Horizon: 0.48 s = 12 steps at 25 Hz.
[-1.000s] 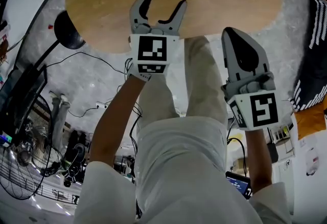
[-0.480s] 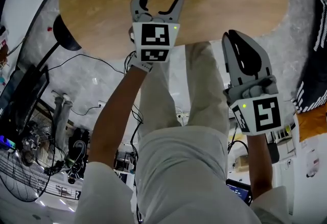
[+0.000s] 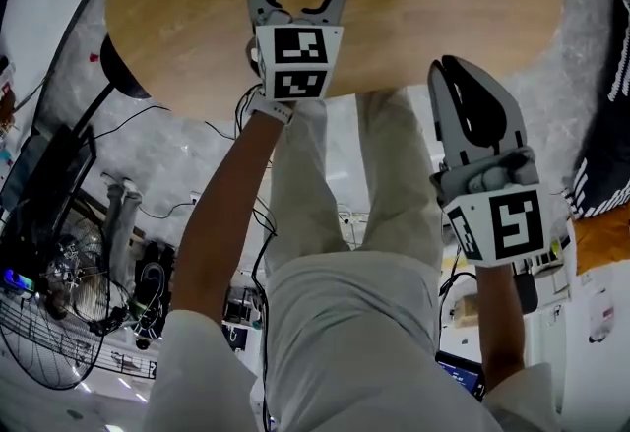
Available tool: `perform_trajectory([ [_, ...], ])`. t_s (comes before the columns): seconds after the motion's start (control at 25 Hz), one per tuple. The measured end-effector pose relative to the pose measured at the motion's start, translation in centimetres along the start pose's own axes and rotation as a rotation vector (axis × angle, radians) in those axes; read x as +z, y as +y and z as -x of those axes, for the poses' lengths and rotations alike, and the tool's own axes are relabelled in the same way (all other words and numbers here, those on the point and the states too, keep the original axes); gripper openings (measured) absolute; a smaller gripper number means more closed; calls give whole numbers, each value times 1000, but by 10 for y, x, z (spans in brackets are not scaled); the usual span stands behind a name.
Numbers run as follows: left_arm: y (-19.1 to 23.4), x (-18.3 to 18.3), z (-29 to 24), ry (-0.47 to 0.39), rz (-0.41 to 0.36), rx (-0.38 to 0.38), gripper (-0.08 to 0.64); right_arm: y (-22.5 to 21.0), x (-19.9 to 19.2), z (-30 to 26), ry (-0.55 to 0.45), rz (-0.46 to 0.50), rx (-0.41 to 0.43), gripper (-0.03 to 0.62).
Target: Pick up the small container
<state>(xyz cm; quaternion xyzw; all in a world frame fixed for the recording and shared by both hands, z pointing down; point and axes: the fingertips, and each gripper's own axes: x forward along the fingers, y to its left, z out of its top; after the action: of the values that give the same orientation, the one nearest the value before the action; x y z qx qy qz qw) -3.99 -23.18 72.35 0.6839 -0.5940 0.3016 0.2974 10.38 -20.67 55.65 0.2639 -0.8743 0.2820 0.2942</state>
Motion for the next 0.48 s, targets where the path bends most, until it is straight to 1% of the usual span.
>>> perform_trajectory([
  [0.12,0,-8,-14,38,-17,2,341,-6,-5,-2,9,-7,2,44],
  [0.24,2,-9,-24,54,-35,10,341,-14,-5,-3,13,-14,-7,44],
  [0.48,6,-12,-43,79,-33,17,341,-25,-5,-4,20,-42,-19,43],
])
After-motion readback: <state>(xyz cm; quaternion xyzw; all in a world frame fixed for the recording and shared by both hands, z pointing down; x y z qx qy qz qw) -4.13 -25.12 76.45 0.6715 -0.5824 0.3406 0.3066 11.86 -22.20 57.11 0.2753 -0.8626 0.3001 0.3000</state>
